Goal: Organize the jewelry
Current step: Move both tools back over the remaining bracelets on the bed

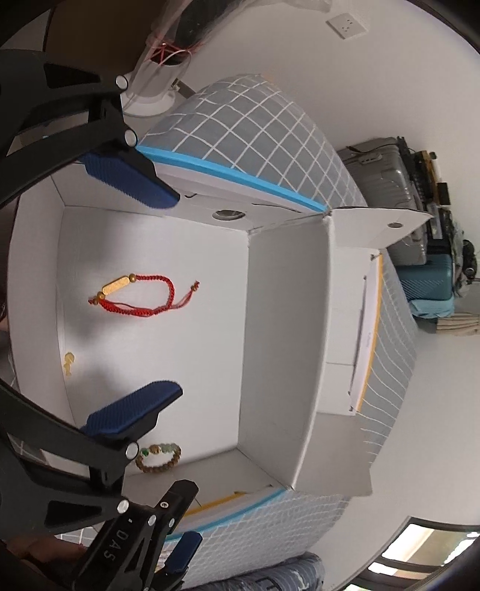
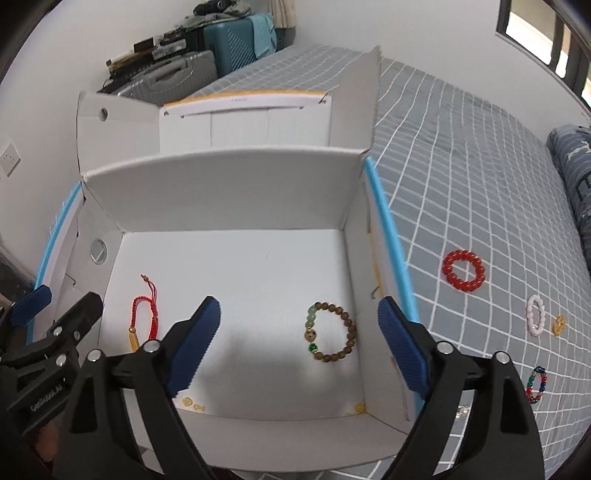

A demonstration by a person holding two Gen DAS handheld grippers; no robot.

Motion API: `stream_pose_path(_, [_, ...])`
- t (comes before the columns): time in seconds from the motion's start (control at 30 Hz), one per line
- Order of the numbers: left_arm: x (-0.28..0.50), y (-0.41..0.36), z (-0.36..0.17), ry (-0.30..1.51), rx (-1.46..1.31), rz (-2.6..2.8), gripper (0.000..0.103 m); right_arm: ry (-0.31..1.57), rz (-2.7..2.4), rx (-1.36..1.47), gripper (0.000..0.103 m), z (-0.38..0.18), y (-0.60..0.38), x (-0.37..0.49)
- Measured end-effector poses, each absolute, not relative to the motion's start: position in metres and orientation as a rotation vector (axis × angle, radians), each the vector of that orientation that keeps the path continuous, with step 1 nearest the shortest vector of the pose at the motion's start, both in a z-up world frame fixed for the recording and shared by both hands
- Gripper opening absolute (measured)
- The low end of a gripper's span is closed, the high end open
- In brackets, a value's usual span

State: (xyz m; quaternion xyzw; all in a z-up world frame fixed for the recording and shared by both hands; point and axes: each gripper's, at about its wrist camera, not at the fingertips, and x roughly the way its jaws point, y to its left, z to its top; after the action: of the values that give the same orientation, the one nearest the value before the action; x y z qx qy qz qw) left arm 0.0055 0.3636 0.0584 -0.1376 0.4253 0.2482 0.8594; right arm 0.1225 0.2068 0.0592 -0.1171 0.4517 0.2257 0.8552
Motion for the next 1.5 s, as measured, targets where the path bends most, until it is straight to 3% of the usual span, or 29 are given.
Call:
stream_pose_path(0.13, [0.005, 0.354, 0.067, 0.865, -0.274, 0.509, 0.097, 0.912, 0.458, -0.236, 0.095, 0.072, 0.19, 0.122])
stream_pose_path(0.73, [0.04, 0.254, 0.096, 0.817, -0.182, 0.381, 0.097, 0.84, 0.308, -0.18, 0.095, 0.106, 0.059, 0.126])
stream_pose_path(1.23, [0.095, 0.127, 0.098, 0.802, -0.107, 0.229, 0.097, 0.867, 0.137, -0.083, 0.095, 0.089, -0.088, 0.147])
stream_pose_path(1.5, [0.139, 0.07, 0.071, 0.848, -0.061, 0.162, 0.097, 0.911, 0.079, -0.057, 0.095, 0.058, -0.141, 0.158])
